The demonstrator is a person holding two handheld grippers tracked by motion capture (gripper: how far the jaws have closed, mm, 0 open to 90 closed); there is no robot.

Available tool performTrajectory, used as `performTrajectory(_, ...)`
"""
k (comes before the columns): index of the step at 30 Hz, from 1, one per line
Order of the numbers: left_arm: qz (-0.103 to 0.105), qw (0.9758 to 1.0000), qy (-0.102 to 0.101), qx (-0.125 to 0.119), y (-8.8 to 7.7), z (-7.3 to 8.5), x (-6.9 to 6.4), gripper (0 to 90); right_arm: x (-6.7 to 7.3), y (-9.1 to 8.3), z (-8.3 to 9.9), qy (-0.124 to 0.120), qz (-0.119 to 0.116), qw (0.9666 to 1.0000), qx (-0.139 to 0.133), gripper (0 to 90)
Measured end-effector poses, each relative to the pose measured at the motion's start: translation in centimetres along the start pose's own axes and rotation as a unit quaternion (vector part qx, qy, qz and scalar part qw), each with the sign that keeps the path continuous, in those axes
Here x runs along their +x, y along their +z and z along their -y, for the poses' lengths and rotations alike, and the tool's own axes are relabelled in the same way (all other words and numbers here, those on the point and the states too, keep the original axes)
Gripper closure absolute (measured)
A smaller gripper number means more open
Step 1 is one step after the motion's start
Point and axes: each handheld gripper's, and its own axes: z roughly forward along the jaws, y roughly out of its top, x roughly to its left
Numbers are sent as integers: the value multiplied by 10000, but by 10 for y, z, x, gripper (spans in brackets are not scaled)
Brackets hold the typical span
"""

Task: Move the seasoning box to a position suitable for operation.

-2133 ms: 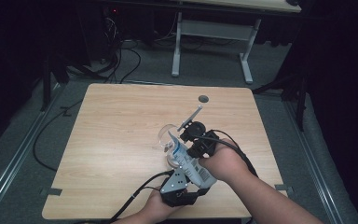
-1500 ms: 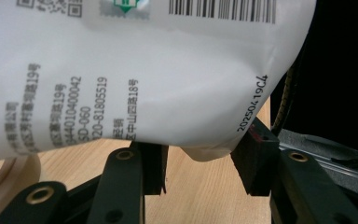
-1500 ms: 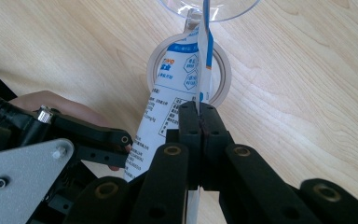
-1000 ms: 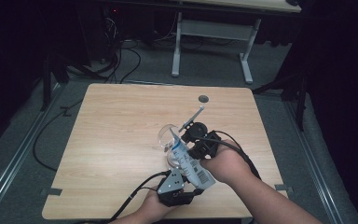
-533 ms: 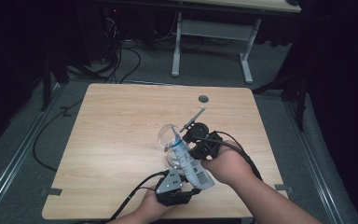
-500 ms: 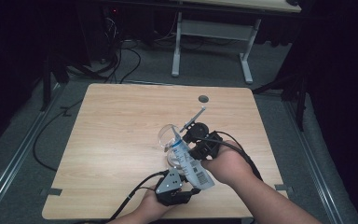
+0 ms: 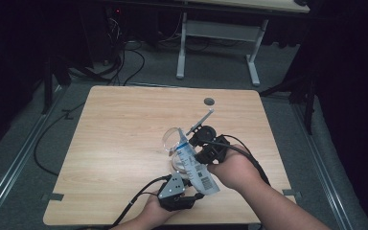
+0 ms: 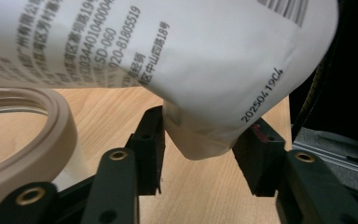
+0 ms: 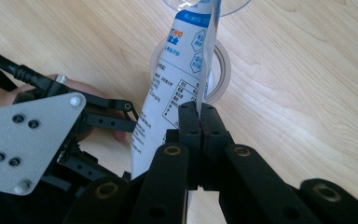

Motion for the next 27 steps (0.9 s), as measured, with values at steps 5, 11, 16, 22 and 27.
performTrajectory(5, -7, 9999, -104, 46, 1, 4, 4, 495, -1, -1, 1, 52, 15, 10000, -24, 900)
performTrajectory(11, -20, 10000, -53, 53, 0, 7, 3, 481, -2, -1, 2, 26, 14, 10000, -42, 900)
performTrajectory(16, -32, 9999, -67, 111, -4, 10, 4, 481, -3, 0, 3, 1, 19, 10000, -48, 900)
performTrajectory(22, -100, 9998, -79, 152, -17, 15, 9, 484, -3, 1, 2, 6, 27, 10000, -15, 900)
performTrajectory(27, -235, 9995, -142, 166, -32, 22, 17, 486, -3, 5, 3, -22, 34, 10000, 1, 899)
